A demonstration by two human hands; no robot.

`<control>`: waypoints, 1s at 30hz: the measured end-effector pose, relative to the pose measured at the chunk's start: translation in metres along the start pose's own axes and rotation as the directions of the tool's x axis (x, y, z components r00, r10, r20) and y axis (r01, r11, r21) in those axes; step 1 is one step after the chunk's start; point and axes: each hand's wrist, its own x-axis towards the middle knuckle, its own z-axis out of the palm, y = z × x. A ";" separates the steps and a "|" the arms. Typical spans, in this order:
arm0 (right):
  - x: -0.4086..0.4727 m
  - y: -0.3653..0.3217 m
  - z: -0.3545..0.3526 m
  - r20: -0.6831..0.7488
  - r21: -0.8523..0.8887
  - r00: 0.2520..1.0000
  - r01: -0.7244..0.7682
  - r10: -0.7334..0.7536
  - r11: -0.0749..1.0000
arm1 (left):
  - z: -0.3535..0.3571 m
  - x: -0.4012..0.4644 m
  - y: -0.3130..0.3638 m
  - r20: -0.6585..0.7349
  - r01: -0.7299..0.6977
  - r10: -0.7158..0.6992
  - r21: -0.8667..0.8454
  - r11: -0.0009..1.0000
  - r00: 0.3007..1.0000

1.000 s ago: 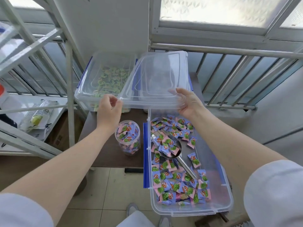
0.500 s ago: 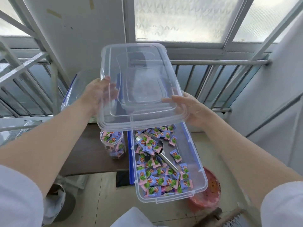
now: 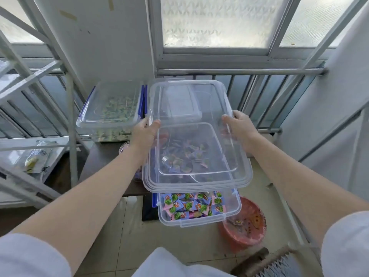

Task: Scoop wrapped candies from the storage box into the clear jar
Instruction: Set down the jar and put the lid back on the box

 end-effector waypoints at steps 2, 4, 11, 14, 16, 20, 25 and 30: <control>-0.004 0.020 0.000 0.011 -0.035 1.000 0.000 0.000 0.999 | 0.004 -0.007 -0.018 -0.041 -0.026 0.030 0.109 0.994 0.999; -0.010 0.039 0.003 0.021 -0.032 1.000 -0.011 0.012 0.999 | 0.006 -0.015 -0.036 -0.087 -0.055 0.078 0.246 0.968 0.993; -0.022 0.090 0.020 0.083 -0.101 0.993 -0.080 0.088 0.992 | -0.005 -0.027 -0.089 -0.219 0.158 -0.011 0.666 0.729 0.976; -0.024 0.104 0.024 0.060 -0.109 0.994 -0.080 0.087 0.991 | -0.010 -0.026 -0.099 -0.168 0.156 -0.038 0.779 0.608 0.985; -0.023 0.110 0.027 0.043 -0.142 0.995 -0.079 0.086 0.987 | -0.009 -0.024 -0.100 -0.127 0.136 -0.060 0.755 0.641 0.990; -0.017 0.114 0.030 0.038 -0.170 0.996 -0.077 0.085 0.982 | -0.004 -0.018 -0.099 -0.129 0.147 -0.078 0.713 0.686 0.989; 0.003 0.112 0.032 0.019 -0.213 0.979 -0.195 0.203 0.958 | 0.004 -0.005 -0.100 -0.201 0.258 -0.162 0.758 0.599 0.966; 0.007 0.115 0.028 0.087 -0.078 0.879 -0.464 0.469 0.883 | -0.004 0.002 -0.102 -0.193 0.585 -0.555 0.362 0.726 0.809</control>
